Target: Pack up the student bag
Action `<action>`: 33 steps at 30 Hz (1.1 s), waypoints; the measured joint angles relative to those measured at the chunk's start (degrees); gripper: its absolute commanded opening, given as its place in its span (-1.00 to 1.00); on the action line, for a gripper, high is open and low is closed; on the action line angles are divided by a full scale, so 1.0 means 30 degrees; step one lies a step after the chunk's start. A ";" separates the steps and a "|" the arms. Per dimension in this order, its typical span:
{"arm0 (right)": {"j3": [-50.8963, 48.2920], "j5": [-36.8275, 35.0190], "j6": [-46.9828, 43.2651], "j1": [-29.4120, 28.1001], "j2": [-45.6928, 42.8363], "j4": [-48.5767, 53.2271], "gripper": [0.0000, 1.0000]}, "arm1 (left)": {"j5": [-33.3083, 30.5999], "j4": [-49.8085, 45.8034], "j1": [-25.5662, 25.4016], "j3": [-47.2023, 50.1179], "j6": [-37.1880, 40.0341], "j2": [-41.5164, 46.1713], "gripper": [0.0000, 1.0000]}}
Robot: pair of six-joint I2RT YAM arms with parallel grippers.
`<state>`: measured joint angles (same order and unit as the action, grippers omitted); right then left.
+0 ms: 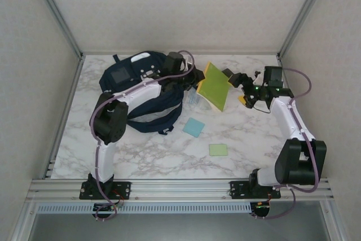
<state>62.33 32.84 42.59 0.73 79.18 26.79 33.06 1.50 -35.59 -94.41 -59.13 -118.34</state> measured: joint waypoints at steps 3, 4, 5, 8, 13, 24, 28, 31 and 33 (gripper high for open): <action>-0.0670 -0.0699 0.1625 -0.0867 -0.1056 -0.0437 0.98 | -0.2106 -0.0794 0.0321 0.0357 0.0146 0.0933 -1.00; -0.1122 -0.0911 0.2302 -0.1362 -0.1355 -0.0787 0.97 | -0.2856 -0.0889 0.0393 0.0561 0.0131 0.1239 -1.00; -0.1603 -0.1078 0.3038 -0.1982 -0.1603 -0.1217 0.98 | -0.3599 -0.0874 0.0452 0.0809 0.0044 0.1537 -1.00; -0.2965 -0.1778 0.5464 -0.4167 -0.1865 -0.2739 0.97 | -0.5705 -0.0444 0.0554 0.1843 -0.0568 0.2455 -1.00; -0.4430 -0.3577 0.9865 -0.7584 -0.1858 -0.6564 0.98 | -0.8684 0.0918 0.0423 0.3723 -0.1763 0.3366 -1.00; -0.4452 -0.5391 1.5766 -1.0353 0.0634 -1.4702 0.85 | -1.1577 0.4124 -0.0561 0.6506 -0.3708 0.4823 -1.00; -0.4481 -0.6054 1.6531 -1.0382 0.1290 -1.5963 -0.29 | -1.1715 0.4852 -0.0641 0.6994 -0.4240 0.5384 -1.00; -0.4517 -0.6732 1.6517 -1.0324 0.1209 -1.6385 -1.00 | -1.1832 0.5129 -0.0648 0.7606 -0.4459 0.5945 -0.98; -0.4466 -0.6936 1.6349 -1.0273 0.0954 -1.6422 -1.00 | -1.2050 0.5027 -0.0605 0.7992 -0.4575 0.6171 -0.33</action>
<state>48.93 12.03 91.64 -30.09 82.04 -22.48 -3.09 16.58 -37.41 -70.43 -72.86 -99.83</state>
